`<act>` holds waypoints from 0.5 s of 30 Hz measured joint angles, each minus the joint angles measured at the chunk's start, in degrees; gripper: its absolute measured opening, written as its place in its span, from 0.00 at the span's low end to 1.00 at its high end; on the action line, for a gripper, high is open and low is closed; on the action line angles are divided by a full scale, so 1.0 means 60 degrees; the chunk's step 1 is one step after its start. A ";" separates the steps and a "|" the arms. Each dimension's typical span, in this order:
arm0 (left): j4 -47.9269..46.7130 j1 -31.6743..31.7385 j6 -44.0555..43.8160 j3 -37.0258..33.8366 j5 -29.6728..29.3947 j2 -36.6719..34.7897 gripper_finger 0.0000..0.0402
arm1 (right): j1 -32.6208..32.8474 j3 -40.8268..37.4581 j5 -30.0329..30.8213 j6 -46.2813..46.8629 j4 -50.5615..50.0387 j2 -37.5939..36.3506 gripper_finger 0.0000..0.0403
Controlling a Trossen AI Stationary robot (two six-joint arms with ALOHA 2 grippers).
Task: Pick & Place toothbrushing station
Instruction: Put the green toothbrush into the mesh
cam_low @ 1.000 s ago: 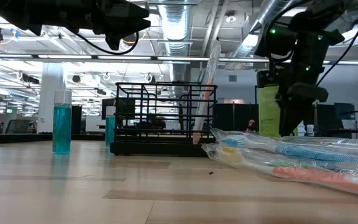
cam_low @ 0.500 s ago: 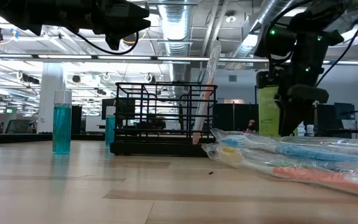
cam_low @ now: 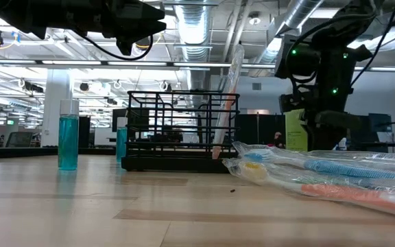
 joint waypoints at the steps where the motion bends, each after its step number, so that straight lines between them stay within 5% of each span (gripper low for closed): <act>1: 0.0002 0.0000 0.0000 0.0000 0.0000 0.0000 0.32 | 0.0000 -0.0001 -0.0001 -0.0013 -0.0019 -0.0004 0.31; 8: 0.0000 -0.0001 0.0000 0.0000 -0.0044 0.0000 0.32 | 0.0000 -0.0001 0.0002 -0.0137 -0.0052 -0.0004 0.05; 15: 0.0000 -0.0002 0.0000 0.0000 -0.0040 0.0000 0.32 | 0.0055 0.0001 0.0069 -0.0130 -0.0108 -0.0011 0.02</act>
